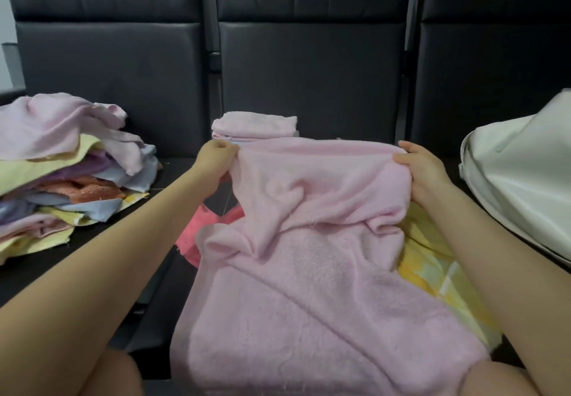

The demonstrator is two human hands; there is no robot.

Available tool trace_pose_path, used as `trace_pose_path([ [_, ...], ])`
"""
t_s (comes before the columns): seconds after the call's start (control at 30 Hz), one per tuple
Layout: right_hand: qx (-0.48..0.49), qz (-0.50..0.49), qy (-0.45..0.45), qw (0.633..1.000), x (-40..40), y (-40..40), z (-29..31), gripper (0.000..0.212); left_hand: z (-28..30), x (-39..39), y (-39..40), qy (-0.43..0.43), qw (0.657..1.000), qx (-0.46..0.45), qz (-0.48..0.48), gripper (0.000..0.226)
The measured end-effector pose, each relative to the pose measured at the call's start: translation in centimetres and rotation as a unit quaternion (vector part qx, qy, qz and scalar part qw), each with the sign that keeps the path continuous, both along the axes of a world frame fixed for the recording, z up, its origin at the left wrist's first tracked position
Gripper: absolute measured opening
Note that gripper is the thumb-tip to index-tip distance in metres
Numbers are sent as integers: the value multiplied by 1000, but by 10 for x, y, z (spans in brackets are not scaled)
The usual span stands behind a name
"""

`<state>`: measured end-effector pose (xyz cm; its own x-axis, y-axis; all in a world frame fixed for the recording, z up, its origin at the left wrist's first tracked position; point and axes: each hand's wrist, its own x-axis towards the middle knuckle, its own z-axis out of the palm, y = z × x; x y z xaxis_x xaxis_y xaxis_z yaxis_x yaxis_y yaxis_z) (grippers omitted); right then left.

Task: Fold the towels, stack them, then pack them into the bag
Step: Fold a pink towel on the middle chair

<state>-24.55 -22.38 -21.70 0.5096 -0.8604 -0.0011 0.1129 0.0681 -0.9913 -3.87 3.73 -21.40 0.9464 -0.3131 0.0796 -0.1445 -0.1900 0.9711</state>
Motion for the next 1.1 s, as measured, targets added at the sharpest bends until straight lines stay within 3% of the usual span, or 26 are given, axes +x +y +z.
trace_pose_path([
  [0.1,-81,-10,84,993,9,9,-13,41,-21,16,-1,-57,994,68,72,12],
  [0.17,-79,12,141,987,9,18,-25,34,-32,11,1,-74,986,141,43,26],
  [0.23,-147,31,179,972,6,21,-32,29,-31,-2,5,-122,975,186,5,30],
  [0.4,-270,27,118,955,-10,41,-16,15,3,-75,22,-324,940,97,-39,14],
  [0.47,-314,41,80,945,-13,60,-5,11,13,-114,32,-372,918,101,-98,29],
  [0.53,-371,74,62,924,-15,84,4,12,13,-144,44,-381,887,184,-187,48],
  [0.63,-454,160,93,872,-23,119,7,22,-6,-166,62,-353,805,385,-281,54],
  [0.7,-487,217,124,837,-32,136,3,30,-23,-172,75,-340,776,425,-319,46],
  [0.8,-527,294,180,777,-48,153,-5,40,-39,-171,91,-363,768,393,-353,37],
  [0.93,-560,367,309,675,-80,167,-13,38,-56,-169,105,-426,735,373,-373,52],
  [1.1,-667,356,365,544,-116,169,-23,44,-62,-173,113,-433,754,312,-383,35],
])
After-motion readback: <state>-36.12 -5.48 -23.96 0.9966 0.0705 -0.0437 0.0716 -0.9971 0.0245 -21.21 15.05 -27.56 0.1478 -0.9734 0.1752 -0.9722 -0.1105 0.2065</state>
